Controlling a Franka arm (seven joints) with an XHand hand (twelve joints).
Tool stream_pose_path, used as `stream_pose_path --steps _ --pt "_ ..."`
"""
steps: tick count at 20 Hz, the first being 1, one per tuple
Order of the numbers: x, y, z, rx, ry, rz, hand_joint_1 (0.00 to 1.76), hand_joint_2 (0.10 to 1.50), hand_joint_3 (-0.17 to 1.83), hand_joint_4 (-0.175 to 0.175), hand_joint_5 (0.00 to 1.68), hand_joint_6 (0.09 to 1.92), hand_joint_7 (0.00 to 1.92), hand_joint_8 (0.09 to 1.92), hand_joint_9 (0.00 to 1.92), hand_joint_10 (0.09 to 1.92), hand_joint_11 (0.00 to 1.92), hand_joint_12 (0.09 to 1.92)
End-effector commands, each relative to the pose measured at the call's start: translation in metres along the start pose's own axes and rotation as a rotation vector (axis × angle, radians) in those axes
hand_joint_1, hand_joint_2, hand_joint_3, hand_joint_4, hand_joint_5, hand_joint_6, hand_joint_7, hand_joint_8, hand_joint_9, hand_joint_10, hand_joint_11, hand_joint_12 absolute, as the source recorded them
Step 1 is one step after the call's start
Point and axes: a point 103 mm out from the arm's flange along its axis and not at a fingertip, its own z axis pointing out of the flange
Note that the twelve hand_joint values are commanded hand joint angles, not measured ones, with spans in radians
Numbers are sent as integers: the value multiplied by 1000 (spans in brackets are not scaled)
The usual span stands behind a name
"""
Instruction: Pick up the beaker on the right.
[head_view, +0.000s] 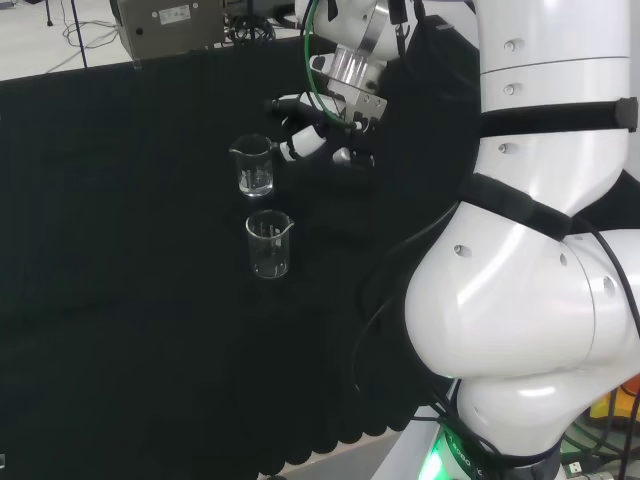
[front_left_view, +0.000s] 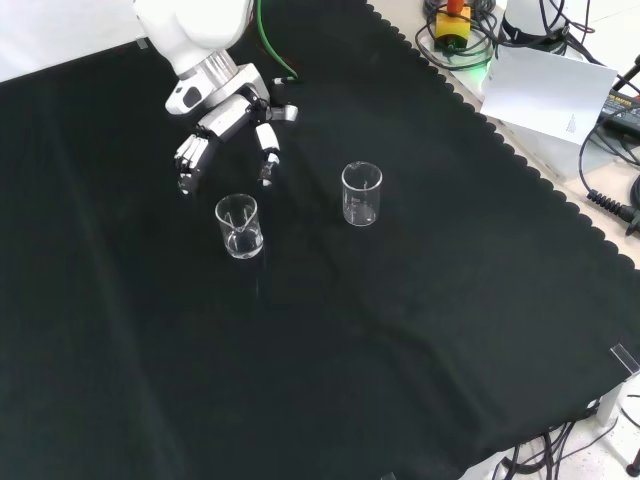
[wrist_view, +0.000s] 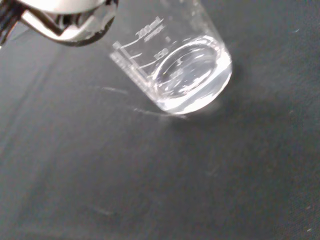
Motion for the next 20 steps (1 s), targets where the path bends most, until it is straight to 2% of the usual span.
stream_pose_path --steps 1,5,13,20 --pt "2 8 18 -5 65 -55 838 498 663 -26 368 87 202 691 386 692 77 1422" --pt "1 13 24 3 77 -55 849 495 660 -32 417 87 291 722 479 685 123 1414" --pt "4 24 32 -17 104 -79 916 506 663 -34 417 87 224 700 433 657 141 1407" --pt "1 28 43 -17 168 -86 928 503 670 -35 421 87 201 696 411 651 138 1399"
